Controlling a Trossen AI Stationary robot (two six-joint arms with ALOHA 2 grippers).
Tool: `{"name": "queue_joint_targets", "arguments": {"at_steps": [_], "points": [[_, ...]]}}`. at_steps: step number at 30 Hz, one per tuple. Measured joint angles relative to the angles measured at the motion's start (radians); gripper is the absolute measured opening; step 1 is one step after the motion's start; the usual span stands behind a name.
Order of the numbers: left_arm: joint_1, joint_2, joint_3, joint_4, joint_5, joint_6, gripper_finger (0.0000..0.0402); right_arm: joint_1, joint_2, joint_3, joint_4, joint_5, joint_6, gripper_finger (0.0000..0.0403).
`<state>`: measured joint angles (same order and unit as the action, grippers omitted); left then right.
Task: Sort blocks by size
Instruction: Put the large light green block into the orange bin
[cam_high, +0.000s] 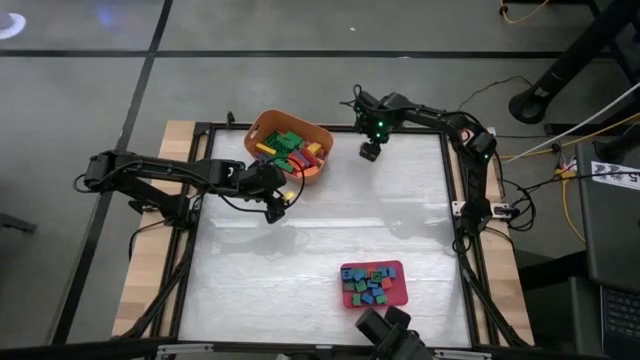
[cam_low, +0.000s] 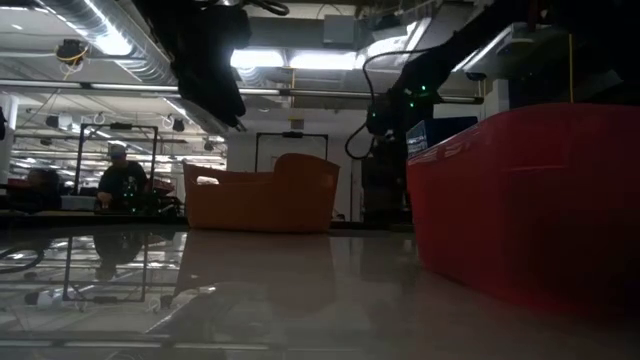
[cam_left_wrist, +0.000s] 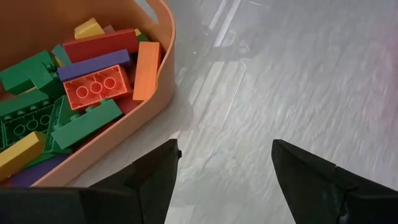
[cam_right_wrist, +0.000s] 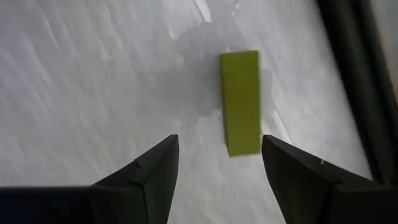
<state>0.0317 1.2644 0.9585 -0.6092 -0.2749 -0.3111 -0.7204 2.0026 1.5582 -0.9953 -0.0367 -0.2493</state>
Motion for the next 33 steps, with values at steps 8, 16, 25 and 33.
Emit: {"name": "queue_joint_targets", "arguments": {"at_steps": [8,16,25,33], "points": [[0.0,0.0,0.0,0.0,0.0,-0.002,0.0244,0.0,0.0,-0.071,0.112,0.086,-0.025,0.023],[0.0,0.0,-0.001,0.005,-0.001,0.005,0.0244,0.0,0.008,-0.07,0.148,0.065,-0.052,0.023],[-0.08,-0.143,-0.002,-0.047,-0.152,0.067,0.0244,0.0,0.07,-0.07,0.154,0.071,-0.053,0.023],[-0.243,-0.438,-0.127,-0.106,-0.307,-0.02,0.0244,0.0,0.077,-0.07,0.154,0.062,-0.073,0.019]]}}
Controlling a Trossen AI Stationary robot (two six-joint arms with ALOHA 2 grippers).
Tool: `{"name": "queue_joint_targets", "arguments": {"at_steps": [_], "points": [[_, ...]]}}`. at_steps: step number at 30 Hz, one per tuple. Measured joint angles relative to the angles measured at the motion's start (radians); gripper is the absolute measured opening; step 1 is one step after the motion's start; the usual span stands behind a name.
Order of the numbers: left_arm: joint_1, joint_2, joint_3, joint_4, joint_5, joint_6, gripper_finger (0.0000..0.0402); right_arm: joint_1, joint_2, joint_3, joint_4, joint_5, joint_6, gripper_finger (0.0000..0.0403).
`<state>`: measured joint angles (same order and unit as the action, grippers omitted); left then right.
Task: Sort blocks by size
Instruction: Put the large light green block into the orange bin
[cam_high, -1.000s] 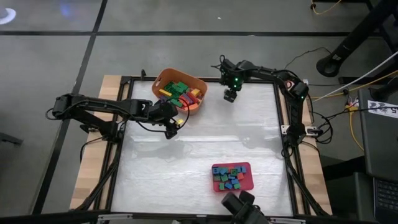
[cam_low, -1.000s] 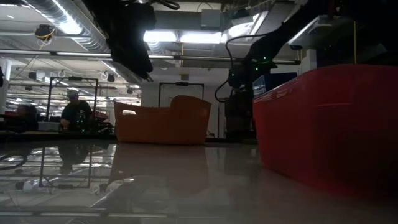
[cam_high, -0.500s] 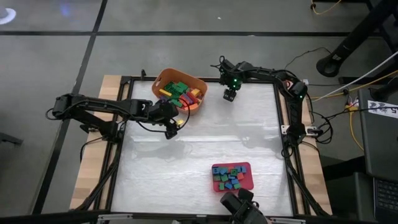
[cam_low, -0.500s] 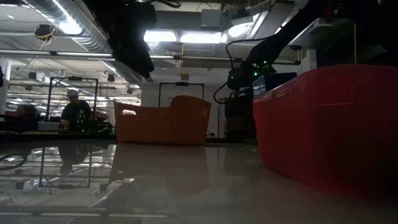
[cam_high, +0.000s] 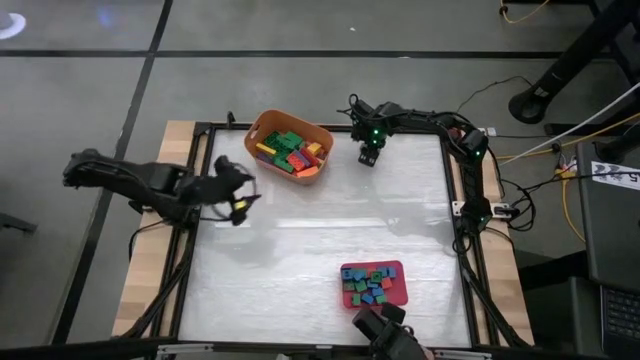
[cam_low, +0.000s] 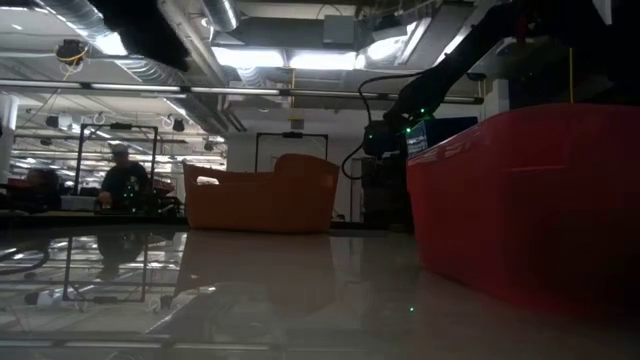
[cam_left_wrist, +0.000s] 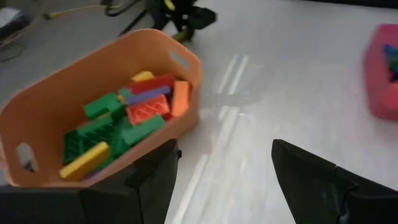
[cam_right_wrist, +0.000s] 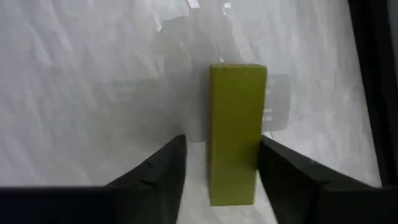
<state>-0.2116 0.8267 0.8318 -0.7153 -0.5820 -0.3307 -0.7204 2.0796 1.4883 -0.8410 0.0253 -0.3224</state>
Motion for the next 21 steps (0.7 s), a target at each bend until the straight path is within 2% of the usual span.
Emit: {"name": "queue_joint_targets", "arguments": {"at_steps": [6,11,14,17,21], "points": [[-0.113,-0.199,-0.187,0.085,-0.001,-0.078,0.0244,0.001,0.001,0.001,0.002,-0.003,-0.001,0.0089],[-0.164,-0.294,-0.314,0.199,-0.001,-0.109,0.0244,0.003,0.001,0.002,0.005,-0.01,-0.001,0.0087],[-0.187,-0.326,-0.375,0.27,-0.001,-0.085,0.0244,0.011,-0.007,0.002,-0.017,-0.057,-0.003,0.0087],[-0.203,-0.34,-0.433,0.354,-0.001,-0.052,0.0244,0.028,-0.008,0.047,-0.125,-0.099,-0.03,0.0087],[-0.219,-0.342,-0.507,0.488,0.0,0.025,0.0244,0.063,-0.011,0.133,-0.256,-0.088,-0.036,0.0087]]}}
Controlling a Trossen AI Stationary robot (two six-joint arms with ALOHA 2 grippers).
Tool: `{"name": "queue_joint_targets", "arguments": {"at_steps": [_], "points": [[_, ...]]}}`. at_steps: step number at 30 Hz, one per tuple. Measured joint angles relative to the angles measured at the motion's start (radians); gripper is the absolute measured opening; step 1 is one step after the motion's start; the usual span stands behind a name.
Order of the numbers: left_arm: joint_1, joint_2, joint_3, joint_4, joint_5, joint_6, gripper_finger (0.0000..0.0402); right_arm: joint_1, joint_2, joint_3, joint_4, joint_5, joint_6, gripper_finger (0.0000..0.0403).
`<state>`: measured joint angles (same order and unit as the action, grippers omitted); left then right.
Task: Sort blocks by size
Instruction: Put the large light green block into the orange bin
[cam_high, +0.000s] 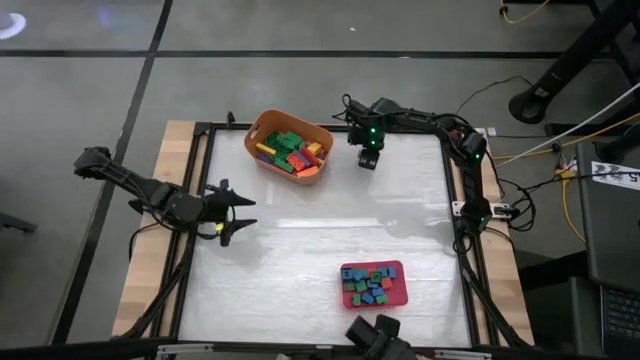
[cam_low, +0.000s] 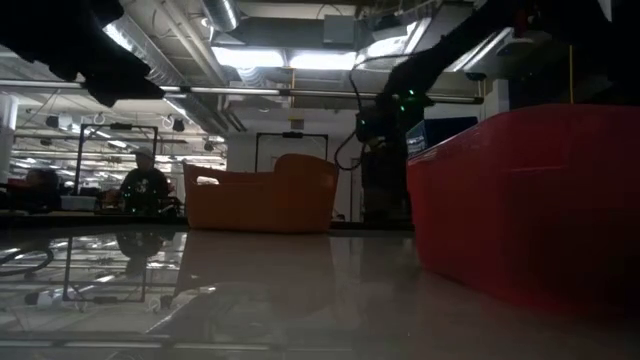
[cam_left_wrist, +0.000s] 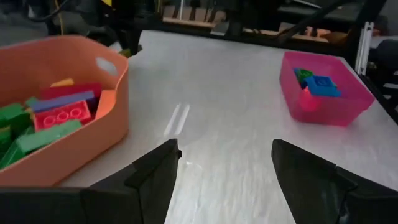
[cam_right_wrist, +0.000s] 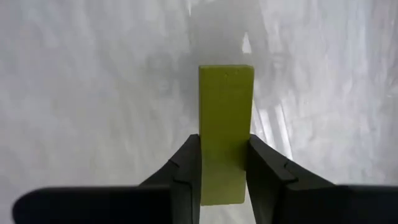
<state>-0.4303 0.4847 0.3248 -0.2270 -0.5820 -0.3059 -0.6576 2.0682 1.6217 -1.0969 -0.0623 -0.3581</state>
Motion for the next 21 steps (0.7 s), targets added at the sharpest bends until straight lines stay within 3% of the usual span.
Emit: {"name": "queue_joint_targets", "arguments": {"at_steps": [11,15,21], "points": [[-0.002,-0.062,-0.179,0.229,-0.058,0.096,0.0244,0.123,-0.001,0.34,-0.219,0.084,-0.017,0.0087],[-0.001,-0.08,-0.213,0.243,-0.062,0.064,0.0244,0.172,-0.002,0.421,-0.122,0.037,-0.023,0.0087],[-0.001,-0.079,-0.236,0.237,-0.062,0.042,0.0244,0.227,0.004,0.43,0.161,-0.055,-0.067,0.0099]]}}
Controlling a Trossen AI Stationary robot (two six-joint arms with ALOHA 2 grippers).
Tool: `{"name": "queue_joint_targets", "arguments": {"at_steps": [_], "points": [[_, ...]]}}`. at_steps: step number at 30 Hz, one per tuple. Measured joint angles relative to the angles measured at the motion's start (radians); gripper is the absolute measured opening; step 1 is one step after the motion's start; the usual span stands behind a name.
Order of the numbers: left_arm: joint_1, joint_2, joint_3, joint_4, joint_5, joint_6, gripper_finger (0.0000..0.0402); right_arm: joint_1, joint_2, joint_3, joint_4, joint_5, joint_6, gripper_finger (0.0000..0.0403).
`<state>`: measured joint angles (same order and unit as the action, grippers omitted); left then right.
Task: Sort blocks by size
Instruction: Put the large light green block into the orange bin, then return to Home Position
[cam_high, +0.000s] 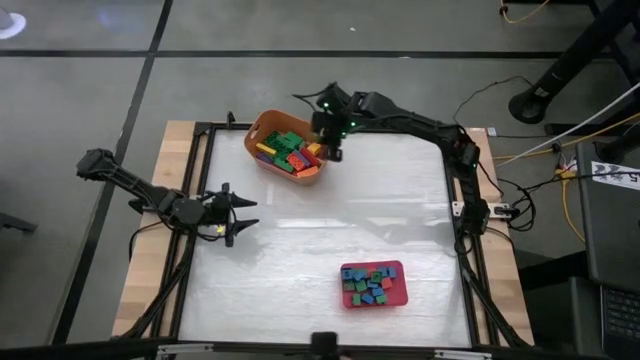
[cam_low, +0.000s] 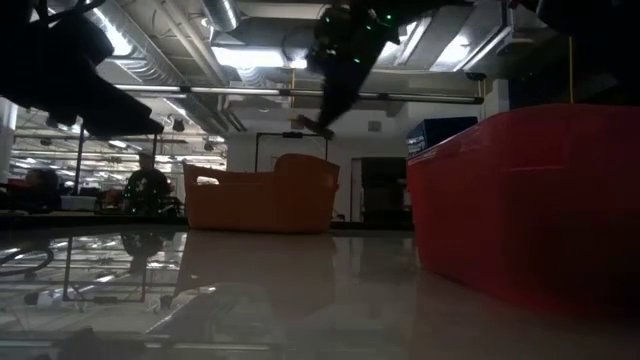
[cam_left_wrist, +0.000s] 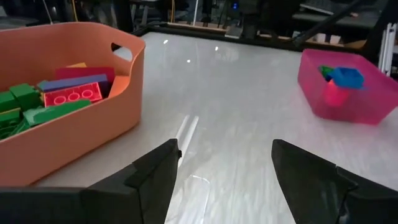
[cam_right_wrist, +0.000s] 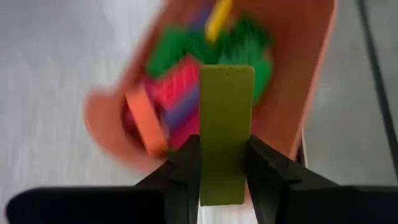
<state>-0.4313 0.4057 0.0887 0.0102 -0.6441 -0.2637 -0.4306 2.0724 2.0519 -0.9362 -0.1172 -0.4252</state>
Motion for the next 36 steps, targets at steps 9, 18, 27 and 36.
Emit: {"name": "queue_joint_targets", "arguments": {"at_steps": [9,18,27,36], "points": [[0.0,0.0,-0.001,-0.074,0.0,0.01,0.0244,0.057,0.02,-0.001,0.248,0.028,-0.001,0.0144],[0.008,0.0,-0.001,-0.116,-0.001,0.018,0.0244,0.072,0.013,0.056,0.16,0.092,0.029,0.0146],[0.126,0.0,-0.001,-0.083,-0.006,0.028,0.0244,0.061,-0.03,0.162,-0.209,0.011,-0.009,0.0147],[0.209,-0.056,-0.038,-0.027,0.122,0.082,0.0244,-0.04,-0.093,0.076,-0.416,-0.409,-0.032,0.0147]]}}
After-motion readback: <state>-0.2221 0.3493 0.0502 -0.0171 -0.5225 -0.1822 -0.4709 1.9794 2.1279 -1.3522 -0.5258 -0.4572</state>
